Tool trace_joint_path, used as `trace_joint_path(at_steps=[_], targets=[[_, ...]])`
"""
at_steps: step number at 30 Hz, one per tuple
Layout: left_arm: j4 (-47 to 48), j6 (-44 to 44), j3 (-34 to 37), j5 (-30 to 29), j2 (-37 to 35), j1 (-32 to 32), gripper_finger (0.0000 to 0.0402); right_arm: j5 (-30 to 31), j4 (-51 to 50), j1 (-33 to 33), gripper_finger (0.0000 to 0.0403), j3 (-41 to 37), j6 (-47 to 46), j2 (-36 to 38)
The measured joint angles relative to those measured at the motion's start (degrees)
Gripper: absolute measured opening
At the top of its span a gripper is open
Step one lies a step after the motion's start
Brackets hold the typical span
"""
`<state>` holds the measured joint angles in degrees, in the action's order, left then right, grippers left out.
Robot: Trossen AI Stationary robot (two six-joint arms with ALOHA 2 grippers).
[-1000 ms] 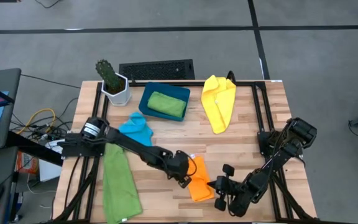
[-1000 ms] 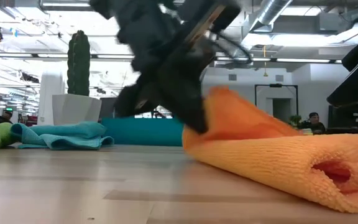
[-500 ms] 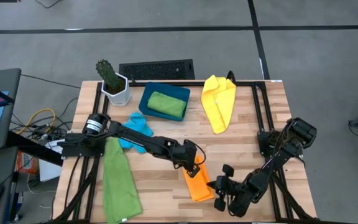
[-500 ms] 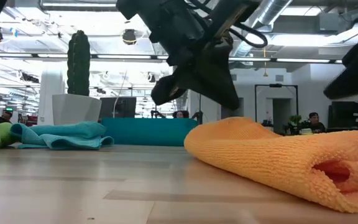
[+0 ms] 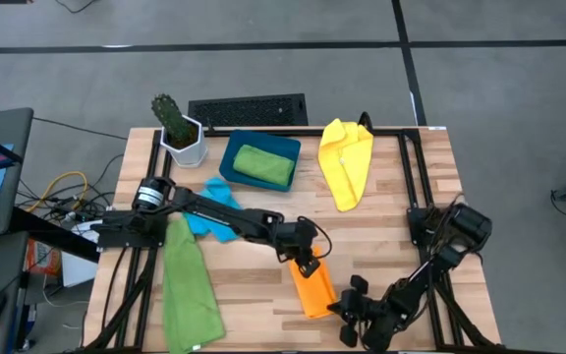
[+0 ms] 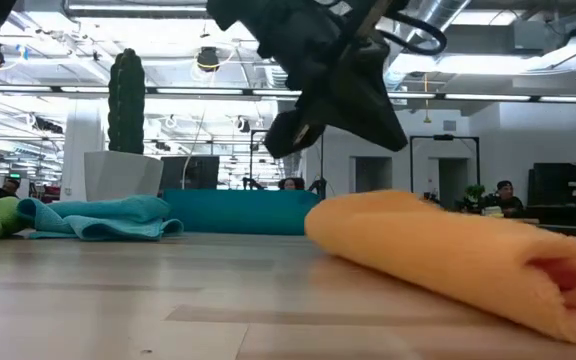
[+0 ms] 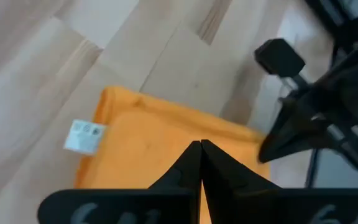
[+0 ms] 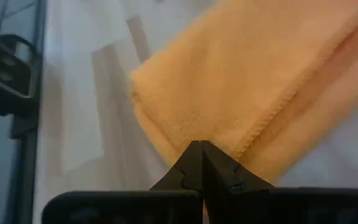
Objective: Fold microfiber towels
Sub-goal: Fold the orange towel
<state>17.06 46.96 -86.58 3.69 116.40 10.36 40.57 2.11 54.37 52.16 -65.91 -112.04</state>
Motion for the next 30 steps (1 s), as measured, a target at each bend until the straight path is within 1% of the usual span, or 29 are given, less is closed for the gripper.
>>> trace_joint_path(at_steps=[4, 8, 10, 12, 14, 15, 16, 17, 20, 21, 25, 30], targets=[[4.97, -3.33, -2.69, -1.43, 0.00, 0.39, 0.0000, 0.93, -0.09, 2.25, 0.0020, 0.11, -5.36, -0.59], [5.08, -8.02, -3.02, -3.50, 0.06, 1.67, 0.0000, 1.10, -0.27, 3.54, 0.0018, 0.11, -6.07, -0.57], [2.42, -10.26, -3.28, -4.12, 1.59, 2.69, 0.0000, 0.94, -0.45, 3.76, 0.0019, 0.11, -6.12, -0.57], [2.39, -12.11, -2.96, -3.30, 3.15, 3.75, 0.0000, 0.77, -0.52, 3.63, 0.0021, 0.11, -6.13, -0.57], [-2.92, -13.22, -3.02, -2.65, 5.12, 4.73, 0.0000, 0.66, -0.80, 3.60, 0.0022, 0.13, -6.20, -0.57], [-2.80, -13.58, -2.98, -2.69, 5.64, 5.07, 0.0000, 0.62, -0.78, 3.43, 0.0022, 0.13, -6.18, -0.57], [-4.77, -14.37, -3.07, -2.95, 6.29, 5.28, 0.0000, 0.67, -0.81, 3.06, 0.0022, 0.11, -6.18, -0.57], [-6.18, -14.90, -3.20, -3.86, 6.79, 5.42, 0.0000, 0.45, -0.90, 2.99, 0.0022, 0.14, -6.18, -0.57], [-5.44, -15.01, -3.12, -7.78, 9.21, 4.62, 0.0000, 0.27, -0.57, 2.80, 0.0019, 0.11, -5.83, -0.57], [-3.78, -14.93, -2.87, -8.33, 9.86, 3.93, 0.0000, 0.08, -0.50, 2.92, 0.0019, 0.11, -5.82, -0.57], [-6.69, -15.50, -3.26, -8.45, 11.66, 2.00, 0.0000, 0.03, -0.57, 2.99, 0.0022, 0.11, -5.81, -0.59], [-10.04, -14.98, -3.09, -4.31, 13.46, 0.57, 0.0000, -0.12, -1.39, 3.34, 0.0021, 0.15, -6.03, -0.59]])
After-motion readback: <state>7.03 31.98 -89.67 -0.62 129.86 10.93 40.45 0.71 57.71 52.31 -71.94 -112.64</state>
